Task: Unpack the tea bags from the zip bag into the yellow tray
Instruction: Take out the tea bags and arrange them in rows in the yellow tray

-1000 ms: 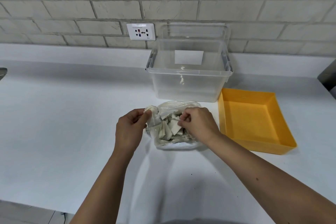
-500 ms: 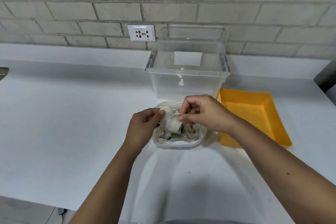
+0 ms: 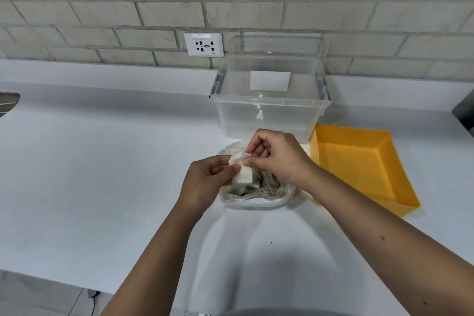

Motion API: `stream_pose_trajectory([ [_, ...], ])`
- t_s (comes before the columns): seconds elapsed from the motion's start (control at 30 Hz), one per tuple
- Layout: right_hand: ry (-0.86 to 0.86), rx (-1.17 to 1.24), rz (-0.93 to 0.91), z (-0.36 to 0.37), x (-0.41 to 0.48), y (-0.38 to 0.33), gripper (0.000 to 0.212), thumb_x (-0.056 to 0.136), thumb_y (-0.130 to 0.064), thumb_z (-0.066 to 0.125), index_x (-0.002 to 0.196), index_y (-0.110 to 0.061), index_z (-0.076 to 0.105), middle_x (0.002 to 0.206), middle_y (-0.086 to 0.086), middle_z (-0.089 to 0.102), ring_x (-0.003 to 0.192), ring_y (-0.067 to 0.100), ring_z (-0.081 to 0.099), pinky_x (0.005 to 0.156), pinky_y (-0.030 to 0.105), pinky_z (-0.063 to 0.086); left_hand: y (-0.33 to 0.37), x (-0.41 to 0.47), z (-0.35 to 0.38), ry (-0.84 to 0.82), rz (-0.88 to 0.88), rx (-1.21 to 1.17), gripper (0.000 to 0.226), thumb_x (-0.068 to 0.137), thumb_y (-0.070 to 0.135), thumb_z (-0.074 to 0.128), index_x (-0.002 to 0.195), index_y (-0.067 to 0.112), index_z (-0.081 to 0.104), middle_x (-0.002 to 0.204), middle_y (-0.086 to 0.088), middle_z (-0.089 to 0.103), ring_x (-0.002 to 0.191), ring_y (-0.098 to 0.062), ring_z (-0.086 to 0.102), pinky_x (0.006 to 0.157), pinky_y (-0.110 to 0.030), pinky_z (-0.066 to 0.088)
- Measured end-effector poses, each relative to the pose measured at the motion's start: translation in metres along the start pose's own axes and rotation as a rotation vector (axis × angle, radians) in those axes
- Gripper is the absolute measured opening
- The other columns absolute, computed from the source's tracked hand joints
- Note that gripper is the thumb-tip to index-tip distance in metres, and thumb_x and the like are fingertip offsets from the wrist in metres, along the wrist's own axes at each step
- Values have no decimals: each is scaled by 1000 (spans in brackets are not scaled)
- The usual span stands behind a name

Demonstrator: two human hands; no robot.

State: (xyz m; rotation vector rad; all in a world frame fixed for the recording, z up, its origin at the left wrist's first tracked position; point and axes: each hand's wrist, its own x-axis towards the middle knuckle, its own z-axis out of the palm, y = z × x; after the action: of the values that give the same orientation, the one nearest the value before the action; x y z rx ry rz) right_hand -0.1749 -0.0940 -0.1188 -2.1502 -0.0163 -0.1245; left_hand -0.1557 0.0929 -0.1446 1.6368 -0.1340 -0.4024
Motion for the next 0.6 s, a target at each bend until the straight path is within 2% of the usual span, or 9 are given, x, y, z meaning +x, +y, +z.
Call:
stream_pose_trajectory([
  [0.07,34,-8,27,6,2,3,19,75,-17,82,85,-14,66,71,-2,67,58,6,63,63,22,53,-4,4,-6,81,28,43,14,89,11,72,99,18,78,89,-8,79,87,-28,74,94,-51,56],
  [0.13,56,-42,76,12,3,11,11,81,-16,77,83,-15,67,68,-1,68,56,11,66,61,26,54,-7,7,-14,180,54,61,16,90,10,71,95,23,78,86,-4,79,82,-21,73,91,-49,58],
  [0.2,4,-94,134,20,2,20,7,84,-14,71,79,-15,68,64,1,68,53,17,65,57,27,54,-7,10,-21,242,61,23,18,90,8,69,92,24,78,84,-1,79,79,-16,72,88,-44,59],
  [0.27,-72,-191,168,31,0,25,7,84,-14,68,79,-13,72,65,0,69,54,16,64,61,28,54,-6,11,-25,256,60,-6,19,91,7,68,91,23,76,83,2,79,77,-13,73,83,-37,60],
  [0.37,-118,-353,202,47,2,28,20,79,-26,73,72,-8,72,72,4,71,71,17,64,70,34,52,-7,11,-26,253,65,-20,18,92,6,67,92,22,76,82,3,79,76,-10,73,74,-27,59],
  [0.43,-156,-431,257,56,3,30,36,75,-40,76,63,-10,60,65,4,63,69,20,58,64,35,48,-7,11,-25,246,66,-37,20,92,5,66,91,22,75,79,5,78,73,-8,72,68,-21,58],
  [0.5,-176,-473,284,62,2,32,42,70,-46,78,61,-17,49,63,-2,54,67,18,52,60,31,43,-6,10,-23,240,62,-41,19,93,4,65,92,21,75,77,6,78,71,-6,71,65,-18,57],
  [0.6,-140,-437,283,58,1,33,20,72,-30,77,67,-14,66,75,0,68,78,20,63,68,33,52,-6,10,-24,244,56,-44,18,92,4,65,91,19,74,75,6,77,69,-6,70,63,-17,56],
])
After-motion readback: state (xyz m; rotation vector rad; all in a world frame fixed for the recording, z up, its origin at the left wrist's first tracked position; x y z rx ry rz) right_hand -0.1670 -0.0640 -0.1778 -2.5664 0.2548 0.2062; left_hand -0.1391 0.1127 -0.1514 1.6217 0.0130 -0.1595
